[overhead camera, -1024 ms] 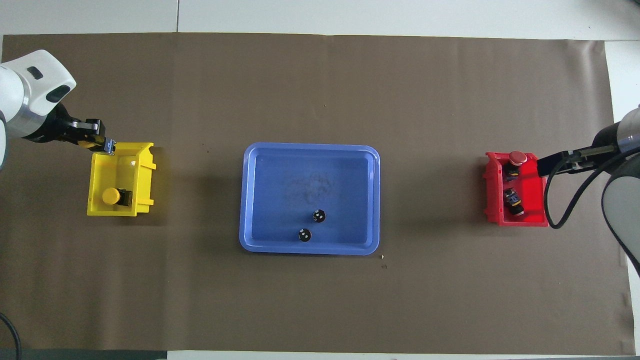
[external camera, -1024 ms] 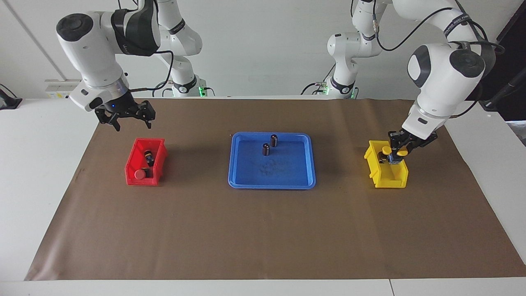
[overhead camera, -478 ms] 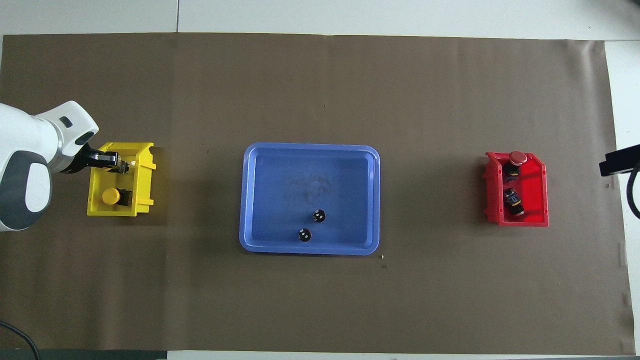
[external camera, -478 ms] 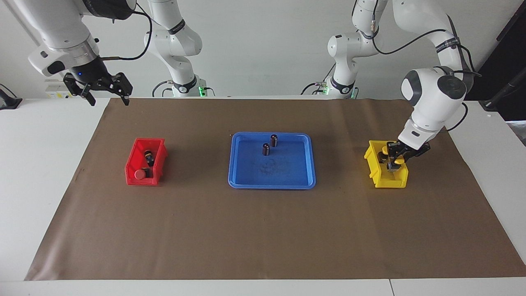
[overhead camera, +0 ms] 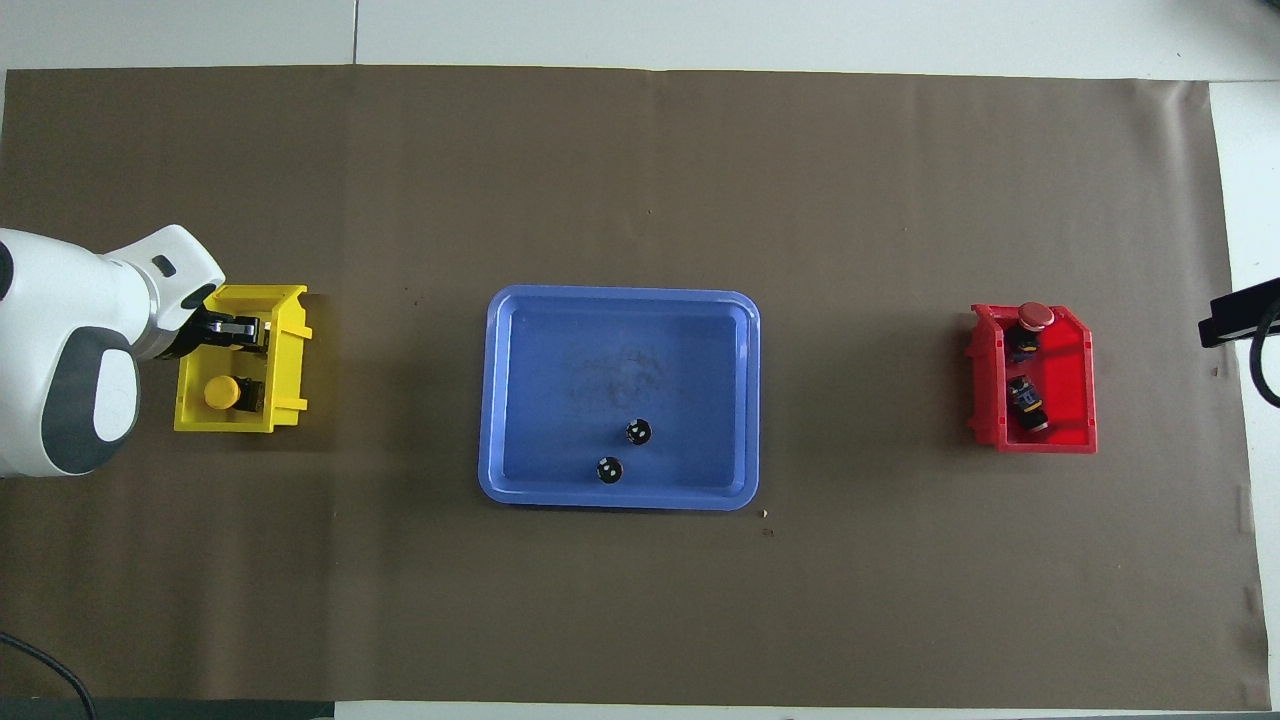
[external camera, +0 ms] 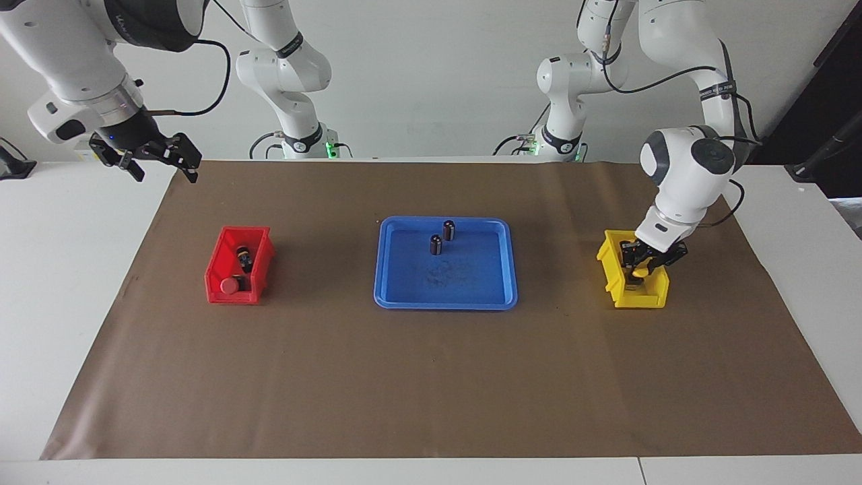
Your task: Sort red and yellow buttons by color
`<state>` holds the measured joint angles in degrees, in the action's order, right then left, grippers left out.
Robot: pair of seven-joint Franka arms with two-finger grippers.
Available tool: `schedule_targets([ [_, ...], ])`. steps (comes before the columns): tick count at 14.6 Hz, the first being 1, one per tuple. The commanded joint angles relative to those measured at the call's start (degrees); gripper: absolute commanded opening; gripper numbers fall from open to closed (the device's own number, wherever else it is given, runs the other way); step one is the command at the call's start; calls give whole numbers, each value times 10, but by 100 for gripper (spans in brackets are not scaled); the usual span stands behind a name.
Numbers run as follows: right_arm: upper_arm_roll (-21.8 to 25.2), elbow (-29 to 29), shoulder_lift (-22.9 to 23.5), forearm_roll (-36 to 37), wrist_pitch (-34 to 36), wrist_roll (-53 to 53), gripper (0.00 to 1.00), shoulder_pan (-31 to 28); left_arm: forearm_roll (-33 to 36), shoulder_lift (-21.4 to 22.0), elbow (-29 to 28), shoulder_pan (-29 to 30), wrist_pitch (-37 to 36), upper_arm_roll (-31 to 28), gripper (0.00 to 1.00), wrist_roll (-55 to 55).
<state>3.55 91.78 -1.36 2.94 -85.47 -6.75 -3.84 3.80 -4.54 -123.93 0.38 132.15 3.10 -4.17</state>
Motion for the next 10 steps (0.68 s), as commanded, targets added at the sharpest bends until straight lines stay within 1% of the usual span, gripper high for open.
schedule_targets([
  [1,-39,-12,-5,-7,10,5,100,-34,-1,1,18,-6,-9,0,57,-6],
  [2,-51,-10,-9,-7,8,5,100,-46,-1,1,31,-6,-26,0,57,-6],
  [5,-52,-5,-12,-7,4,7,100,-41,-1,-2,109,-6,-118,0,57,-7],
  [6,-52,-5,-12,-7,7,5,100,-39,-2,-1,133,-7,-146,0,64,-6],
  [8,-52,-1,-15,-7,9,5,100,-38,-5,8,183,-7,-207,3,100,-4],
  [10,-53,0,-15,-7,10,4,100,-37,-6,12,247,-8,-278,7,100,0],
])
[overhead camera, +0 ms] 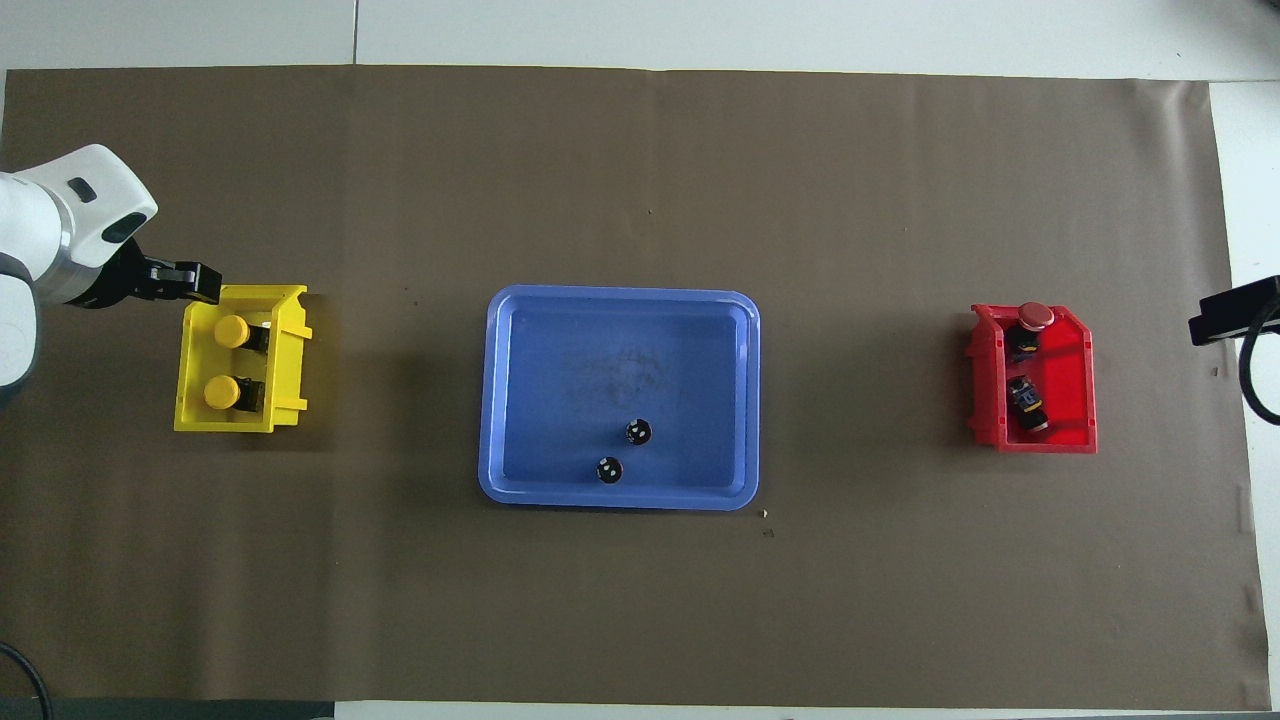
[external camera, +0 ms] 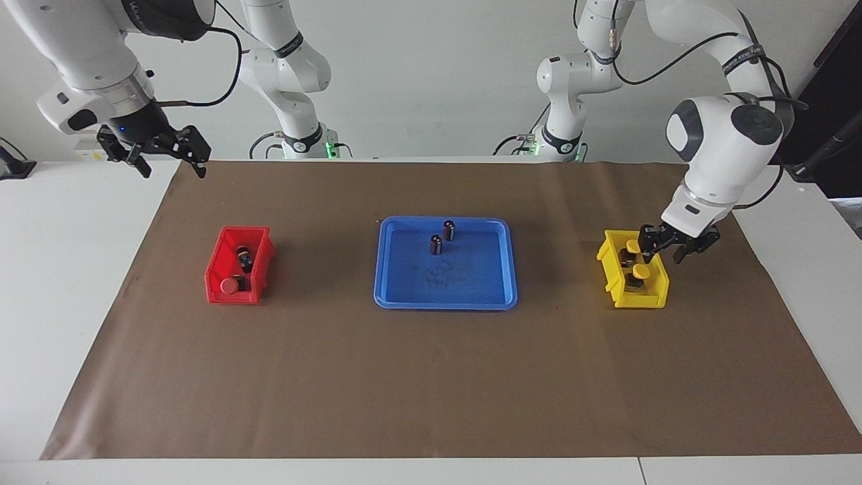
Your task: Sort red and yellow buttons by color
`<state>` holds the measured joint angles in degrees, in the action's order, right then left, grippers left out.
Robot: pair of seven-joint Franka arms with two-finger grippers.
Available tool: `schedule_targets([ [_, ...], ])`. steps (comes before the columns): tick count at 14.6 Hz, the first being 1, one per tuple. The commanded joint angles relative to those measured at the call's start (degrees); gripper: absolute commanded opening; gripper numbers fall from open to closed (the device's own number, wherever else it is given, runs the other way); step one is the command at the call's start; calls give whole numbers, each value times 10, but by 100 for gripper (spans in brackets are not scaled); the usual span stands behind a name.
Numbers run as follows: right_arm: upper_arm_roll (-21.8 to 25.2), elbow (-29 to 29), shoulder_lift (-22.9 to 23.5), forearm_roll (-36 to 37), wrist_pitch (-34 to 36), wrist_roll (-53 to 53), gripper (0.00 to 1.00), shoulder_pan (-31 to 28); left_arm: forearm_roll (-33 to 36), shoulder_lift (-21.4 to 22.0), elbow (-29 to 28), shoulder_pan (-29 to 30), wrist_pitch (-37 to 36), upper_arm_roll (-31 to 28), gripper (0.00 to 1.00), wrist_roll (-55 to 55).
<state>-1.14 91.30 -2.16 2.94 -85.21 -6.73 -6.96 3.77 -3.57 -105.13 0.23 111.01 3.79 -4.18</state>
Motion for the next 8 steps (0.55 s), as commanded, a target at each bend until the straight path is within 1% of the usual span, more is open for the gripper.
schedule_targets([
  [1,-6,5,-7,-7,8,4,100,-6,-6,1,91,-15,-94,-1,100,1],
  [2,-6,5,-7,-7,8,4,100,-6,-15,-5,128,-17,-127,-1,100,1],
  [4,-6,5,-7,-7,8,4,100,-6,-75,1,146,-11,-141,-7,100,15],
  [5,-6,5,-7,-7,8,4,100,-6,-81,8,147,-11,-146,-9,100,11],
  [6,-6,5,-7,-7,8,4,100,-6,-79,22,148,-11,-159,-8,100,11],
  [8,-6,5,-7,-7,8,4,100,-6,-78,28,163,-11,-179,-7,100,11],
])
